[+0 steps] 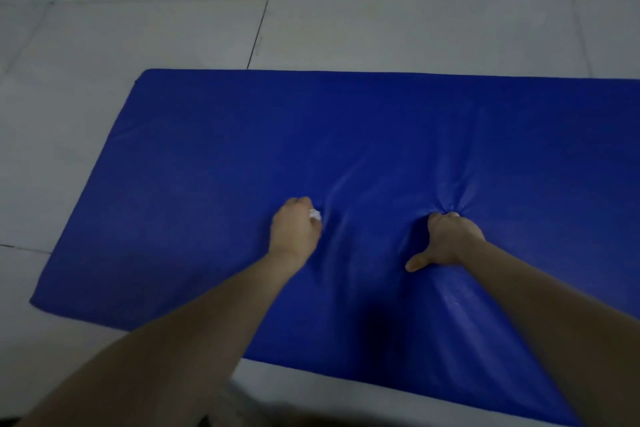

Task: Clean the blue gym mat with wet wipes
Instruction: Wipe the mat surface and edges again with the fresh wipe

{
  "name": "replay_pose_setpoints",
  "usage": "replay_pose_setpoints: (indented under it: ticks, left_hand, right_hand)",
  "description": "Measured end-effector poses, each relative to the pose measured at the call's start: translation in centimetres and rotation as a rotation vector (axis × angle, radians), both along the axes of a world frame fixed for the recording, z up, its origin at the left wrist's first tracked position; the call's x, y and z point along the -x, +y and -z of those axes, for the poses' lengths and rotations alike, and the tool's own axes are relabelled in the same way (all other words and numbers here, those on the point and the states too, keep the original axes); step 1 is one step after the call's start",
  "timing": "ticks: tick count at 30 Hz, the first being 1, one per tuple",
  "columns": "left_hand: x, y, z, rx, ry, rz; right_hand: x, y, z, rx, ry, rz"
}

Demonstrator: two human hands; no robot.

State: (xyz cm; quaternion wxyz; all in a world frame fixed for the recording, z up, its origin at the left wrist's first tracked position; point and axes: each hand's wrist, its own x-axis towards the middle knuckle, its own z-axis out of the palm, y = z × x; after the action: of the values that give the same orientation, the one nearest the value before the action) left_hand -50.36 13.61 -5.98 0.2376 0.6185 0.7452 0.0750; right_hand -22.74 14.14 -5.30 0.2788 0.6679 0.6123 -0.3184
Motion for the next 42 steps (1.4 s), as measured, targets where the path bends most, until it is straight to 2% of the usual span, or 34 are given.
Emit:
replay_pose_setpoints:
  ticks: [4,7,9,12,16,19,21,25,27,30,38,40,42]
  left_hand:
    - [-8.6,-2.4,0.4,0.019,-0.19,0.061]
    - [-14.3,-4.7,0.6,0.093,-0.311,0.19]
    - [-15.1,-4.9,0.7,0.092,-0.297,0.317]
    - [-12.8,-3.7,0.3,0.054,-0.18,0.521]
    - [-6.2,-2.5,0.2,0.002,-0.074,0.448]
    - [-0.2,-1.8,-0.4,0.02,-0.024,0.496]
    - [3.9,-1.0,-0.6,0.024,0.083,0.478]
    - [7.9,-0.3,-0.2,-0.007,0.174,0.045]
    - [6.0,-0.6,-0.2,-0.015,0.156,-0.059]
    - [0.9,-1.5,-0.2,-0.02,0.033,-0.053]
    - [-13.8,-5.8,0.4,0.048,-0.305,0.213]
    - [-14.4,-5.9,0.5,0.026,-0.288,0.29]
    - [-13.2,-5.4,0.5,-0.001,-0.178,0.4]
  right_hand:
    - [-0.4,-0.1,0.1,-0.016,0.032,0.001]
    - [-1.0,-0.3,0.5,-0.043,0.058,-0.02]
    - [-1.3,-0.2,0.4,-0.017,0.079,-0.047]
    - [-1.4,0.0,-0.1,0.018,0.089,-0.062]
    - [-1.3,0.0,0.1,0.031,0.083,-0.072]
    - [-1.3,-0.1,0.0,0.02,0.069,-0.076]
    - [-1.2,0.0,0.0,0.01,0.068,-0.067]
    - [-1.2,-0.1,0.2,0.006,0.06,-0.061]
    - [-1.1,0.0,0.3,-0.008,0.058,-0.061]
    - [-1.1,0.0,0.5,-0.018,0.054,-0.061]
    - [-1.1,-0.1,0.9,-0.066,0.033,-0.084]
    - [-0.9,-0.2,0.6,-0.061,0.023,-0.078]
    - [-0.8,-0.9,0.1,-0.056,0.04,-0.01]
